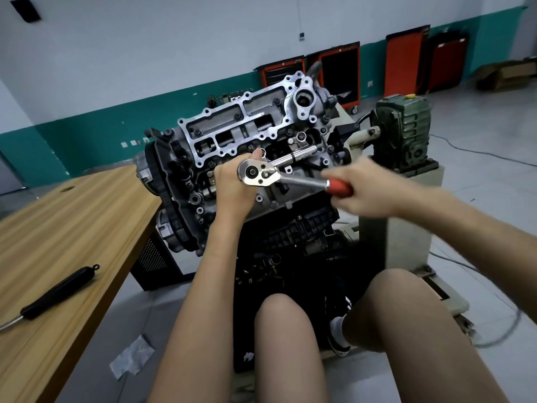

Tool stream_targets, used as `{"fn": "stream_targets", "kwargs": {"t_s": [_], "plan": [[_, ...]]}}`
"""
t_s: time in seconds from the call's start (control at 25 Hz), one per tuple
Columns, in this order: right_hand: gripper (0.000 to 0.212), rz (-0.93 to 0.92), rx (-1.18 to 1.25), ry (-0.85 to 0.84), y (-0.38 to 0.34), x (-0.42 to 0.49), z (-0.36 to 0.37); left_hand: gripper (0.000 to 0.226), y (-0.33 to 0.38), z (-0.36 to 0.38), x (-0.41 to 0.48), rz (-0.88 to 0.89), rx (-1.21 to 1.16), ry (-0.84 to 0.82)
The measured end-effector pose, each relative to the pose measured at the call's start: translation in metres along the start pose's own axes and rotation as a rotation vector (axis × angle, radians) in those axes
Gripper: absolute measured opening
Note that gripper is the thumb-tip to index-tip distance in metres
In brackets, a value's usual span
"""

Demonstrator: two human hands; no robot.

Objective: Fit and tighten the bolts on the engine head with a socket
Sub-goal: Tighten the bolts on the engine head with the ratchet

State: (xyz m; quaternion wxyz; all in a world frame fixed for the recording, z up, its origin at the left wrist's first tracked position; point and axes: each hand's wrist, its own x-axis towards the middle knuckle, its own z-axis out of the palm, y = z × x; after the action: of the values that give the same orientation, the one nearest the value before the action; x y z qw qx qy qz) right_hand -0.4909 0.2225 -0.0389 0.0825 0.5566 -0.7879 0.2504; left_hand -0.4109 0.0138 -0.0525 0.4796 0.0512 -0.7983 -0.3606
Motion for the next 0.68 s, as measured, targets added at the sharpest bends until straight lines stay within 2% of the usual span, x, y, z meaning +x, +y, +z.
{"fn": "stream_targets", "kwargs": {"t_s": [0.08,0.16,0.28,0.36,0.44,0.56,0.68], "plan": [[0.038,-0.032,-0.120,0.060,0.003,0.011,-0.010,0.053,-0.003,-0.004,-0.001,-0.010,-0.043,0.003],[0.040,0.032,-0.022,0.138,-0.009,-0.004,0.018,0.052,-0.004,-0.005,-0.004,-0.042,-0.100,0.028],[0.042,0.154,0.498,0.314,-0.054,-0.032,0.098,0.055,0.000,0.002,-0.008,-0.044,-0.099,0.106],[0.034,0.241,0.818,0.340,-0.092,-0.030,0.141,0.053,0.001,0.003,-0.009,-0.048,-0.115,0.106],[0.028,0.281,0.938,0.314,-0.114,-0.026,0.157,0.051,0.000,-0.001,-0.009,-0.050,-0.119,0.081],[0.037,0.195,0.696,0.233,-0.075,-0.032,0.116,0.054,-0.002,-0.004,-0.008,-0.039,-0.064,0.062],[0.033,-0.005,0.183,0.017,-0.015,-0.015,0.031,0.054,0.002,-0.002,-0.006,-0.033,-0.041,0.043]]}}
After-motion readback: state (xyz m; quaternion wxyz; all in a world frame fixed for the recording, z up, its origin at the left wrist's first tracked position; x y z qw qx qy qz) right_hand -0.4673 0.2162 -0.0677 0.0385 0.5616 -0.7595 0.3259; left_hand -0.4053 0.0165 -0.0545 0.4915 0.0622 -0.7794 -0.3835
